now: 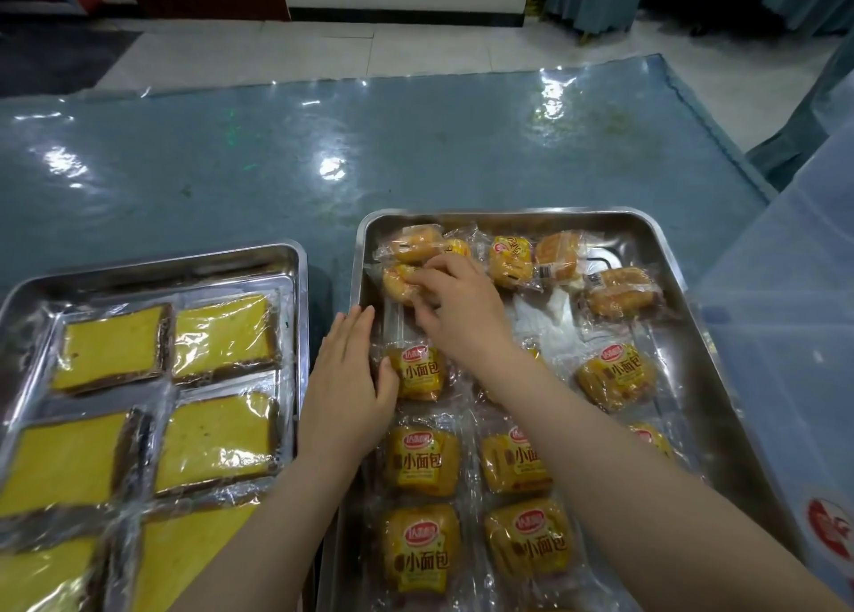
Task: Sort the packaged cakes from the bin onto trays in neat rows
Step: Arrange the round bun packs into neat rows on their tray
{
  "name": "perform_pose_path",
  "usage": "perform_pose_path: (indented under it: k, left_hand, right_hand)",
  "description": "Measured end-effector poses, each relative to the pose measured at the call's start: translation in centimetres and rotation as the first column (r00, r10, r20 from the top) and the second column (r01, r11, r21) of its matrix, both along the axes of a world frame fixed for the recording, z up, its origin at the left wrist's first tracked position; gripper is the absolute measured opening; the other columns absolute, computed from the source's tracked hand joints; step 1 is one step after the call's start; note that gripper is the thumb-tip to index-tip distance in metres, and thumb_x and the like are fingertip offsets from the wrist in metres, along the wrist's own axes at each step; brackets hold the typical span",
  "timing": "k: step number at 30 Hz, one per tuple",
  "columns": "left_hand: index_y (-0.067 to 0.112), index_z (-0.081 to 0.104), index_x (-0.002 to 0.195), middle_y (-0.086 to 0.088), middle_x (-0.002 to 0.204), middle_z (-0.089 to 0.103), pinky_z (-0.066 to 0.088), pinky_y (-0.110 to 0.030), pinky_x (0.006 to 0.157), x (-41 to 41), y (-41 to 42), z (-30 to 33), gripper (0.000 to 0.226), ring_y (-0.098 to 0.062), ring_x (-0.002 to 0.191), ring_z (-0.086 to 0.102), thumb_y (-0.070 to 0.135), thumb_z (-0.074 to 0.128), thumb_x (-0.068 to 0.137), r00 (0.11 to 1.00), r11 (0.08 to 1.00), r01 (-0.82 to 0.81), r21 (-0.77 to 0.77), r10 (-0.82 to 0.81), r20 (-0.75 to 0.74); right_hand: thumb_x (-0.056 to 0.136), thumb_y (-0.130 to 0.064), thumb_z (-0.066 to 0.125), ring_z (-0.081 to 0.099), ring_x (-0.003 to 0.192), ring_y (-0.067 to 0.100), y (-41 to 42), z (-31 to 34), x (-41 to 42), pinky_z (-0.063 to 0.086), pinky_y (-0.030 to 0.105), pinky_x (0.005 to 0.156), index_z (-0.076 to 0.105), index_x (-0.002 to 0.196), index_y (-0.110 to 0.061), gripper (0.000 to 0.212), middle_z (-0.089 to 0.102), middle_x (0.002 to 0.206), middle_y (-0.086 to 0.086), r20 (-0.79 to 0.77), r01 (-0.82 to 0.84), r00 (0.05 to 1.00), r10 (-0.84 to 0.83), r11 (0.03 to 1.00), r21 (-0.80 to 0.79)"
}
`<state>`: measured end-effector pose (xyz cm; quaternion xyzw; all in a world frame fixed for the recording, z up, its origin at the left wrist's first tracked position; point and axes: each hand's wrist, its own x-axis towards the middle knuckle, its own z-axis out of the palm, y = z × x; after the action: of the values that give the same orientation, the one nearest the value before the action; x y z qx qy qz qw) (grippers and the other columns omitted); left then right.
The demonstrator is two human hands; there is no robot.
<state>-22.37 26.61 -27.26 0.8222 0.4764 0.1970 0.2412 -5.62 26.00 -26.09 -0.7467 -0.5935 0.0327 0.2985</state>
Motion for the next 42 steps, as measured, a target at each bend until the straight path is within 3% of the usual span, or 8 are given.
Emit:
perform_pose_path:
  k: [5,8,14,17,27,32,37,42]
  left_hand:
    - [0.022,0.014,0.149,0.003,0.156,0.017,0.013,-0.032,0.112,-0.1,0.1,-0.1,0.065,0.0,0.136,0.002,0.029,0.046,0.092,1.0,1.0,0.017,0.025,-0.017,0.005]
    - [0.026,0.013,0.149,0.005,0.157,0.01,0.006,-0.031,0.113,-0.1,0.2,-0.1,0.065,-0.002,0.139,-0.003,0.03,0.045,0.093,0.995,0.995,0.09,0.041,-0.087,-0.057]
    - [0.032,0.003,0.149,0.007,0.157,-0.007,-0.011,-0.036,0.112,0.3,0.6,-0.4,0.061,-0.012,0.141,-0.016,0.045,0.027,0.094,0.919,0.967,0.249,0.063,-0.215,-0.33]
    - [0.027,0.0,0.148,0.005,0.155,-0.014,-0.012,-0.039,0.113,0.5,0.6,-0.6,0.063,-0.014,0.141,-0.019,0.048,0.023,0.094,0.898,0.966,0.246,0.076,-0.198,-0.392]
    - [0.041,-0.009,0.141,-0.003,0.158,-0.005,-0.011,-0.042,0.113,0.5,0.6,-0.7,0.055,-0.013,0.139,-0.02,0.055,0.01,0.091,0.861,0.965,0.255,0.054,-0.202,-0.466]
    - [0.038,-0.003,0.146,-0.003,0.158,-0.001,-0.011,-0.041,0.113,0.5,0.6,-0.6,0.059,-0.013,0.14,-0.019,0.055,0.011,0.091,0.866,0.967,0.25,0.055,-0.198,-0.459]
    - [0.035,-0.003,0.147,-0.001,0.158,-0.003,-0.009,-0.041,0.113,0.6,0.6,-0.6,0.059,-0.016,0.143,-0.012,0.051,0.017,0.094,0.88,0.967,0.248,0.061,-0.199,-0.431]
    - [0.035,0.0,0.148,0.0,0.158,-0.002,-0.006,-0.043,0.114,0.5,0.7,-0.7,0.06,-0.018,0.143,-0.011,0.052,0.015,0.093,0.876,0.964,0.258,0.058,-0.208,-0.436]
  right_hand:
    - [0.084,-0.006,0.066,0.046,0.105,0.004,-1.8,0.0,1.2,0.034,0.005,0.086,0.073,0.104,-0.025,0.028,0.048,0.113,-0.013,-0.294,-0.124,0.949,0.117,0.992,-0.007]
    - [0.083,-0.002,0.067,0.04,0.109,0.003,-1.9,-0.2,1.4,0.038,0.014,0.095,0.076,0.088,-0.03,0.03,0.046,0.116,-0.014,-0.403,-0.11,0.914,0.045,0.984,-0.139]
    - [0.085,-0.008,0.064,0.037,0.117,0.014,-1.4,0.4,1.1,0.038,0.036,0.101,0.074,0.098,-0.033,0.03,0.05,0.124,-0.007,-0.132,-0.057,0.991,0.022,0.963,-0.265]
    - [0.083,-0.012,0.059,0.027,0.132,0.02,-2.1,0.5,1.0,0.02,0.04,0.113,0.068,0.115,-0.03,0.038,0.043,0.141,-0.004,0.039,-0.132,0.988,0.148,0.953,-0.274]
    - [0.093,-0.028,0.055,0.045,0.127,0.018,-1.9,0.0,1.2,0.036,0.037,0.104,0.063,0.123,-0.027,0.03,0.053,0.138,-0.008,-0.003,-0.172,0.983,0.183,0.919,-0.356]
    - [0.089,-0.012,0.057,0.05,0.11,0.018,-0.2,0.8,1.7,0.046,0.039,0.092,0.067,0.114,-0.024,0.029,0.063,0.115,-0.003,-0.058,0.025,0.998,-0.03,0.996,-0.09]
    - [0.078,0.004,0.063,0.021,0.142,0.027,3.0,1.0,2.8,0.027,0.051,0.11,0.045,0.139,-0.032,0.073,0.029,0.154,0.001,0.201,-0.038,0.974,0.106,0.948,-0.317]
    - [0.096,-0.023,0.052,0.016,0.144,0.02,4.2,1.0,4.0,0.021,0.047,0.113,0.053,0.132,-0.033,0.037,0.034,0.152,-0.005,0.114,-0.133,0.979,0.168,0.955,-0.267]
